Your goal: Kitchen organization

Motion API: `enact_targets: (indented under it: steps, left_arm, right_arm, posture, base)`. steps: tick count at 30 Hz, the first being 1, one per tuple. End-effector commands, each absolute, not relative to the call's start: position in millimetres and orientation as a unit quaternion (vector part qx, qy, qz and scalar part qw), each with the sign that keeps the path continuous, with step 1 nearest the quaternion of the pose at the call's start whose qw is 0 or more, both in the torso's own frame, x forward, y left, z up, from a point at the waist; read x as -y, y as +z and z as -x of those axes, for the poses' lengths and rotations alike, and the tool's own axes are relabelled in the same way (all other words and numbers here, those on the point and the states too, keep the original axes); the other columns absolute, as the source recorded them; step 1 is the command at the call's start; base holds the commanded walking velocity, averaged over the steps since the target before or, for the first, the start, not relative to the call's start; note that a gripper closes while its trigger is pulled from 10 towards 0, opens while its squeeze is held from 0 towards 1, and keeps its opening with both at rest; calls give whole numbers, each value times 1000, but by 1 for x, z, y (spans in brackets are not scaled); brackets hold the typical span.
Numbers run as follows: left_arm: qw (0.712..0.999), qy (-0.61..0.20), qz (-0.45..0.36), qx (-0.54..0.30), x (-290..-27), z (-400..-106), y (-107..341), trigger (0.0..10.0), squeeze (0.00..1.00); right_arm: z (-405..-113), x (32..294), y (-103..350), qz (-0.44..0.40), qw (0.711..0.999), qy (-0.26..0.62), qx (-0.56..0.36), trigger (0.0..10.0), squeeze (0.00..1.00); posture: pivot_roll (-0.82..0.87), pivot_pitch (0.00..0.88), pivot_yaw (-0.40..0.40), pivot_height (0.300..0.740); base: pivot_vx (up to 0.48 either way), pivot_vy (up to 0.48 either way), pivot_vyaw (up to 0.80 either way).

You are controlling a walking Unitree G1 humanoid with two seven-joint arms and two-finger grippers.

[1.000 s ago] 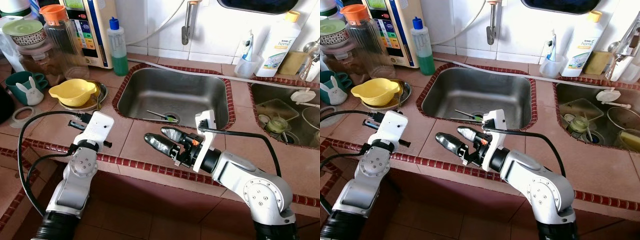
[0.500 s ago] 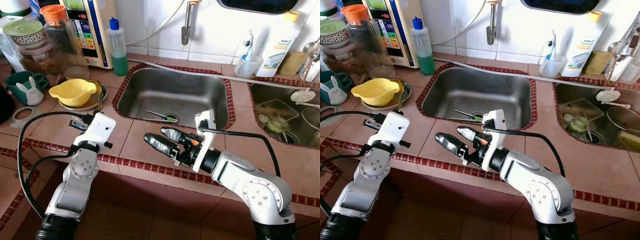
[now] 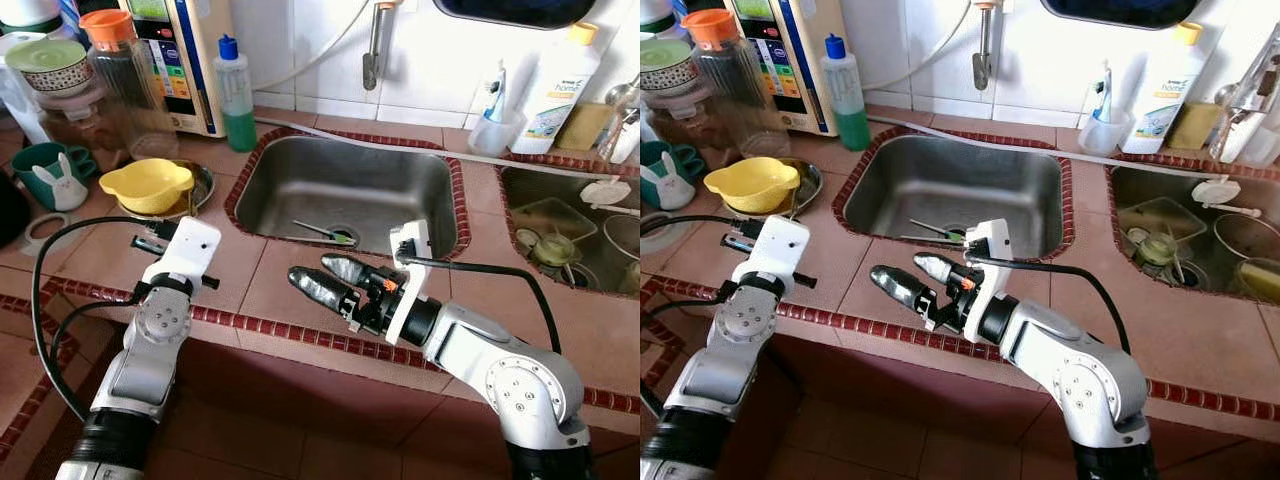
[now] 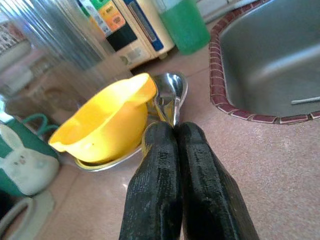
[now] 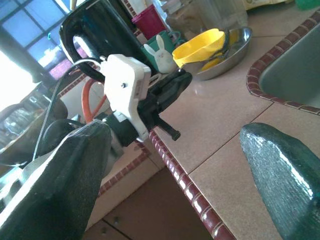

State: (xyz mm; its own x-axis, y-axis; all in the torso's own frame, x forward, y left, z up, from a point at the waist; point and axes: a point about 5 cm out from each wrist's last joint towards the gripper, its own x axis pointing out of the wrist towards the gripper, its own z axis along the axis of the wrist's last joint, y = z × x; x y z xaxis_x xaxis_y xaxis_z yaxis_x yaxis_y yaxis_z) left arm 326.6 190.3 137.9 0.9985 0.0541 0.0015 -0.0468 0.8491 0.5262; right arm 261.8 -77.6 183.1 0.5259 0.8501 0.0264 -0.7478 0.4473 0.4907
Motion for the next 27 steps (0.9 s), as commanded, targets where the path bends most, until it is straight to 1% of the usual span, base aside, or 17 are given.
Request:
enact_targets:
  steps: [1,2,3,4,5,6,7,8,9,20,27]
  left_arm:
    - [963,27,-268,0,-191,-330,142,10000,0]
    - [964,31,-264,-6,-193,-331,141,10000,0]
    - [966,35,-257,-10,-195,-332,140,10000,78]
    - [966,36,-256,-12,-196,-332,139,10000,337]
    - [966,36,-255,-13,-197,-332,139,10000,337]
    - [966,36,-255,-13,-197,-332,139,10000,576]
    - [966,36,-254,-14,-198,-332,138,10000,898]
    - [967,36,-253,-15,-198,-333,138,10000,898]
    - [967,37,-251,-17,-200,-333,137,10000,1000]
    - [967,44,-251,-19,-204,-333,135,10000,1000]
    - [965,45,-258,-6,-202,-332,139,10000,1000]
  right_arm:
    - [-263,77,185,-226,843,475,-112,10000,0]
    - [-263,77,185,-226,843,475,-111,10000,0]
    - [-263,77,184,-226,844,474,-111,10000,0]
    - [-263,77,184,-226,844,474,-111,10000,0]
    - [-263,77,184,-226,844,474,-111,10000,0]
    - [-263,77,184,-226,844,473,-111,10000,0]
    - [-263,77,184,-226,844,473,-111,10000,0]
    - [-263,77,184,-226,844,473,-111,10000,0]
    - [-262,77,184,-226,844,473,-111,10000,0]
    - [-263,78,184,-225,844,473,-111,10000,0]
    - [-263,77,184,-226,844,474,-111,10000,0]
  posture:
    - [14,83,14,740]
    - [13,83,16,740]
    - [12,83,18,740]
    - [12,82,18,740]
    - [12,82,18,740]
    - [12,82,18,740]
    - [12,82,18,740]
    - [12,82,18,740]
    - [12,83,19,740]
    - [15,79,17,740]
    - [17,77,19,740]
  base:
    - [0,0,0]
    - [0,0,0]
    - [0,0,0]
    - [0,0,0]
    - [0,0,0]
    - [0,0,0]
    - [0,0,0]
    - [0,0,0]
    - [0,0,0]
    - [0,0,0]
    - [0,0,0]
